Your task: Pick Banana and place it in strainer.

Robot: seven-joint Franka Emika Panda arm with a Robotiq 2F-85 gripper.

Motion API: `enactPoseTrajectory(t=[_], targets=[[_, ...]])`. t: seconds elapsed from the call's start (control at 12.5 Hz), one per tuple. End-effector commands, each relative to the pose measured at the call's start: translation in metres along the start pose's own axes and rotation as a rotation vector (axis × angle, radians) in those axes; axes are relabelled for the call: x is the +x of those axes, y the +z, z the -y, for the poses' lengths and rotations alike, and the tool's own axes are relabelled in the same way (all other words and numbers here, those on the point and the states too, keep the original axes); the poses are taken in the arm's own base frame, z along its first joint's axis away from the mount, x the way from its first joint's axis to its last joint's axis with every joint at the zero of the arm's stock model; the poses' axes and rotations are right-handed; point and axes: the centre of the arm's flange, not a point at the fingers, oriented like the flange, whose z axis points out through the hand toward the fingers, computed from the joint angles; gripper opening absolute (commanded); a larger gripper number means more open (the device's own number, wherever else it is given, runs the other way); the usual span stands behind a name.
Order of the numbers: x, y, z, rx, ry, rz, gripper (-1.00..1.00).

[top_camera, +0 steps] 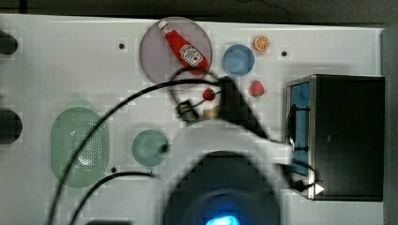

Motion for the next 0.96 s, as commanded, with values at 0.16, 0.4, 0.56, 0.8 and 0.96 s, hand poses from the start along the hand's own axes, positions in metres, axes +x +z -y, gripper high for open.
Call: enactPoseTrajectory(t=[0.16, 0.4, 0.56, 0.8, 0.96], targets=[[-0.161, 0.049, 0.088, -0.11, -0.153, 0.032, -0.36], [-0.268, 0.093, 0.127, -0.108, -0.01, 0.036, -0.36], [-0.315, 0.133, 0.146, -0.117, 0.136, 0.072, -0.36], [-0.342, 0.195, 0.166, -0.127, 0.416, 0.128, -0.36], [-0.341, 0.231, 0.168, -0.139, 0.466, 0.054, -0.27]])
